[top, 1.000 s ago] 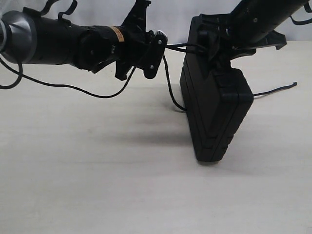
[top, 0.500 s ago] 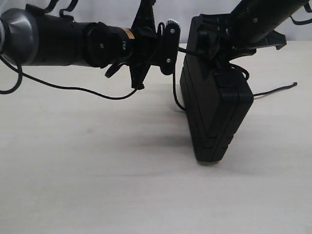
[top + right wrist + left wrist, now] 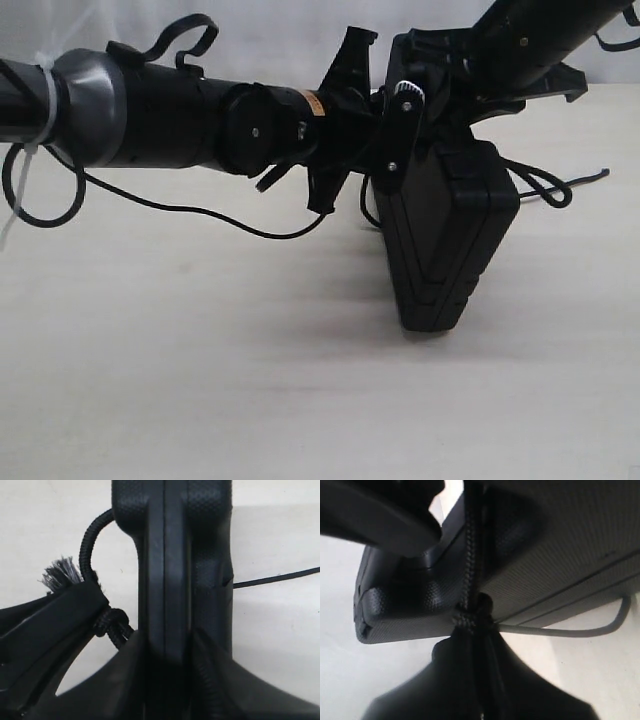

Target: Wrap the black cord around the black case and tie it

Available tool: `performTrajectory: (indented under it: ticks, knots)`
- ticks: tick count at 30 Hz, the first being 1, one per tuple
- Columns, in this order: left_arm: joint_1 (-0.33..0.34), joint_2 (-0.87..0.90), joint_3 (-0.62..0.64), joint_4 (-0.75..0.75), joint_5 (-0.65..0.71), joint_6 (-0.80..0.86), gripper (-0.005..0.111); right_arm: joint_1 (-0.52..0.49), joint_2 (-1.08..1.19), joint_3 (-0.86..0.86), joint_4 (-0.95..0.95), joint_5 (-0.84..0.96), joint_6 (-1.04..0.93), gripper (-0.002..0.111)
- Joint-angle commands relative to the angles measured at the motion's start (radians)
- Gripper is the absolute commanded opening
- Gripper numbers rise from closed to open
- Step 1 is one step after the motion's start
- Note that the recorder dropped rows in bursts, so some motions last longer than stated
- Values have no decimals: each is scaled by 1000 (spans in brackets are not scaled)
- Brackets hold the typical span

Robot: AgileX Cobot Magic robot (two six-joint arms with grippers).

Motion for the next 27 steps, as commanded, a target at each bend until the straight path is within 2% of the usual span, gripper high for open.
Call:
performTrajectory:
  ticks: [1,7,13,16,22,24,27]
  knots:
    - [-3,1,-1,-6,-37,-42,0,-3,-11,0,23,-4,-3,4]
    - [-3,1,-1,-6,-92,-210,0,-3,-11,0,23,-8,-3,4]
    - [-3,-5,-1,-6,25,-234,2,-3,-11,0,23,-8,-3,4]
    - [-3,-5,-1,-6,49,-234,12,-3,-11,0,23,-8,-3,4]
    - [-3,-12,-1,-6,41,-234,44,-3,-11,0,23,-6,-3,4]
    - [-3,-14,-1,-6,41,-234,49,-3,-11,0,23,-6,-3,4]
    - [-1,-14,-1,-6,49,-234,49,-3,-11,0,23,-6,-3,4]
